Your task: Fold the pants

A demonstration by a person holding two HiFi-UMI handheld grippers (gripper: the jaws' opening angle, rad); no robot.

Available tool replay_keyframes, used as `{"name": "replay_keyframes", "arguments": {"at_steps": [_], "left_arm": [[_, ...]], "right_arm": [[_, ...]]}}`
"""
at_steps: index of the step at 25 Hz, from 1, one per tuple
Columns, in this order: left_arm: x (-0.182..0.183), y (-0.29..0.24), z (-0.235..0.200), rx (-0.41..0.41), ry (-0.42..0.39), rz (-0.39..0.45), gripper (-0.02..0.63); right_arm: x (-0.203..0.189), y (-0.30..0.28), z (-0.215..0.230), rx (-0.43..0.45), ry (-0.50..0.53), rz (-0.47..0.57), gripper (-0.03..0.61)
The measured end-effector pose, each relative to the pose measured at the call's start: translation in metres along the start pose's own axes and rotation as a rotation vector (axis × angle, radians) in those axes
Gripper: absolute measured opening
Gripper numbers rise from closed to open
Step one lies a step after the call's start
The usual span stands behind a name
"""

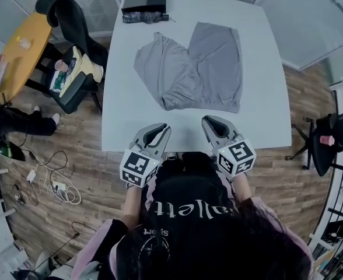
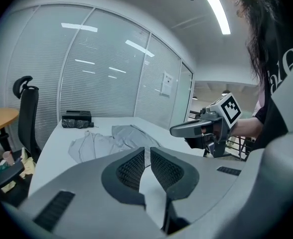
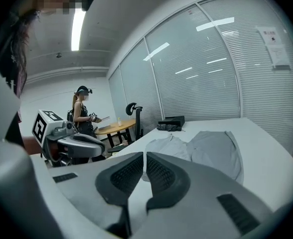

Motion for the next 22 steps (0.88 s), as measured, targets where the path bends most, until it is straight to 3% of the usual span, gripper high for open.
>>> {"name": "replay_keyframes", "arguments": {"at_steps": [7, 13, 18, 22], "left_arm": [[-0.025, -0.030, -0.013, 0.016, 0.141, -0.026, 0.040], [-0.053, -0.057, -0.025, 0.044, 0.154, -0.142, 0.041], [-0.068, -0.076, -0.035, 0.068, 0.205, -0.185, 0.045], [-0.077, -0.094, -0.041, 0.068, 0.207, -0.246, 0.107]], "right_arm": [[-0.027, 0.002, 0.058, -0.077, -0.036, -0.088, 0.032], [-0.049, 0.009, 0.114, -0.146, -0.081, -0.156, 0.034], [-0.063, 0.017, 0.158, -0.221, -0.147, -0.194, 0.034], [-0.073, 0.022, 0.186, -0.258, -0.189, -0.210, 0.067]]}}
Point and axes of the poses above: the fingertips, and each gripper's own axes: y backward along the fingers, z to its right, x out of its top, the point moved 5 cm from there along y, backward along the fingers, and after that the axes turned 9 degrees about -y, right-handed, at the moved point
